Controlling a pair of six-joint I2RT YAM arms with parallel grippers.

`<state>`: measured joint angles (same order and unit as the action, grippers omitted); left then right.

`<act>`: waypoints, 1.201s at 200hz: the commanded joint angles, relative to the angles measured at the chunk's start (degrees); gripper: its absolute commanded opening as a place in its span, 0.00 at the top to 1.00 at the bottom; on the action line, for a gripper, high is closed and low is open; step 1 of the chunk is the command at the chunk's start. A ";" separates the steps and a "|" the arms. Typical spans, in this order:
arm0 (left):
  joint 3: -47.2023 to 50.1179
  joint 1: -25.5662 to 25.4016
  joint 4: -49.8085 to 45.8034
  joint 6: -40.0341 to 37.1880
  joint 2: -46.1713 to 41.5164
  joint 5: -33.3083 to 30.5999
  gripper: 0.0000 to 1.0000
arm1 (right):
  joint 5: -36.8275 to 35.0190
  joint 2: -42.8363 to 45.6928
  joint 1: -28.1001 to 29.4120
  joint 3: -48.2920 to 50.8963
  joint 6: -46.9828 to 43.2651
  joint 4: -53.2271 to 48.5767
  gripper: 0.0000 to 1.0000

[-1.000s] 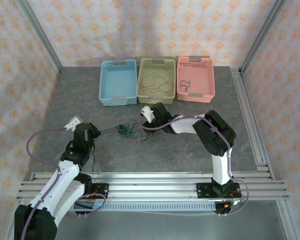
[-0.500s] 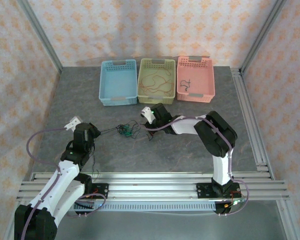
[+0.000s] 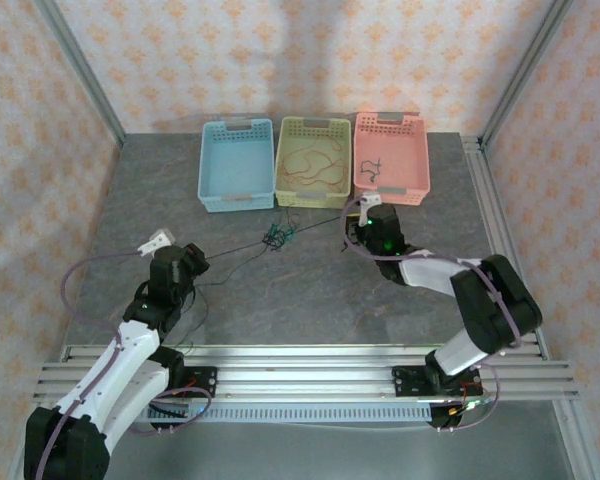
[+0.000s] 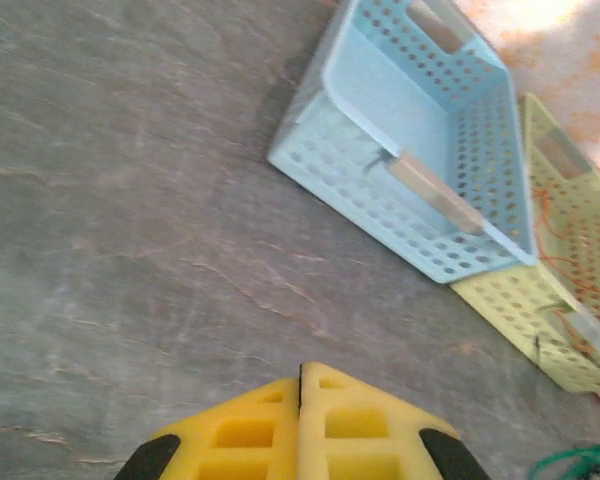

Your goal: Untangle the cables

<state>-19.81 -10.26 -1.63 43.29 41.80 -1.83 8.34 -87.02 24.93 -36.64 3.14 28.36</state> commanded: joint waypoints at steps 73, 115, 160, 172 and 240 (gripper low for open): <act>0.87 1.99 -5.73 1.45 -7.24 -13.11 1.00 | -25.79 8.98 -18.20 9.62 25.43 1.60 1.00; 0.25 1.98 -3.62 0.10 -4.29 -10.34 1.00 | -16.10 5.91 -18.69 10.18 22.81 8.58 1.00; -1.46 1.85 -1.45 -1.61 0.74 -6.14 1.00 | 1.00 0.77 -7.72 3.57 11.70 11.68 0.84; -1.37 1.84 -1.28 -1.63 0.62 -6.17 1.00 | 5.05 -1.14 -4.23 1.48 8.92 11.64 0.76; -1.10 1.82 -1.08 -1.69 -0.17 -5.75 0.40 | 18.30 -11.22 9.92 -8.96 -5.13 1.37 0.57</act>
<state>-19.46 -8.58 -4.36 42.33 42.63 -7.70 21.43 -96.38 32.05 -42.78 6.00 35.88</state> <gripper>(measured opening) 0.473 0.406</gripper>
